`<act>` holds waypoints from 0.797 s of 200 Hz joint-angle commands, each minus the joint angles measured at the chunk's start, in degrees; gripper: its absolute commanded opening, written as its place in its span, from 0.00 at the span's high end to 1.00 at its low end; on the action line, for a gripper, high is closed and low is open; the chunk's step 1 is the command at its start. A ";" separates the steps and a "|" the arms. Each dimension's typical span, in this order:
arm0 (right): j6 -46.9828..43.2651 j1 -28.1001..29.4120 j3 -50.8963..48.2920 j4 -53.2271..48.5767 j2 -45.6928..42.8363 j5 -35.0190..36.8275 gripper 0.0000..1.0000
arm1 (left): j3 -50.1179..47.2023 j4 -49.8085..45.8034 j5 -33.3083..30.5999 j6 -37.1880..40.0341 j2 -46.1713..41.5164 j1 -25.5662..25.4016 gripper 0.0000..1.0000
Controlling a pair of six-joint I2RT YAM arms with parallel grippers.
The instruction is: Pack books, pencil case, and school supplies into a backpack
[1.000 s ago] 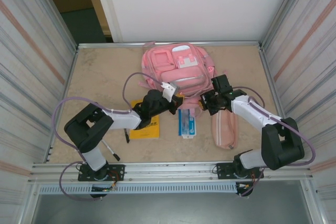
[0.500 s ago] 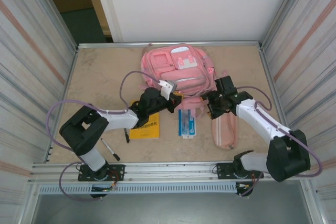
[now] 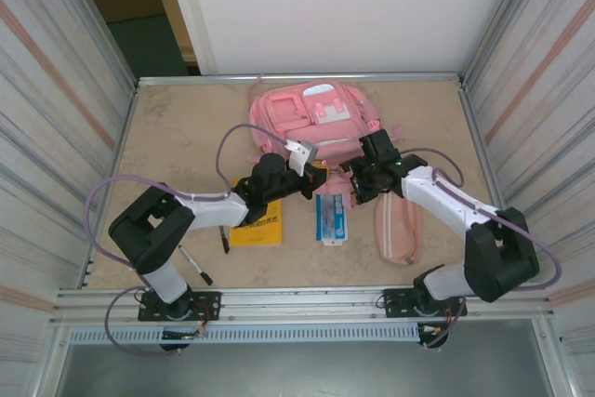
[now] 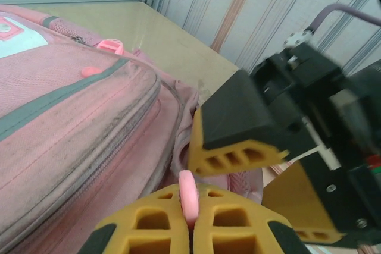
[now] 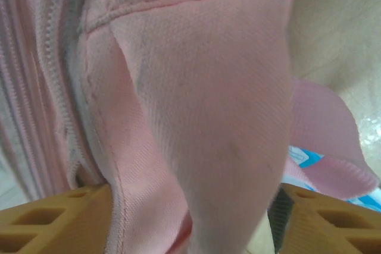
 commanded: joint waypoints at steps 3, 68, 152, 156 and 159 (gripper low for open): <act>1.90 0.66 0.40 3.86 2.97 -1.60 0.59 | 0.85 6.89 2.03 -0.97 -1.14 -1.15 1.00; 1.75 -3.82 -4.64 1.51 -2.35 1.37 0.95 | -4.94 4.38 0.55 -0.28 -7.72 3.36 1.00; -3.15 -10.91 -5.27 -0.24 -3.66 -2.00 0.90 | -8.68 -3.57 2.25 -0.95 -13.57 9.68 1.00; -2.91 -10.72 -5.31 -0.27 -3.63 -2.26 0.87 | -8.41 -3.44 2.58 -1.65 -13.31 9.60 1.00; -2.88 -10.59 -5.18 -0.30 -3.57 -2.31 0.85 | -8.23 -3.28 2.81 -2.09 -13.09 9.52 1.00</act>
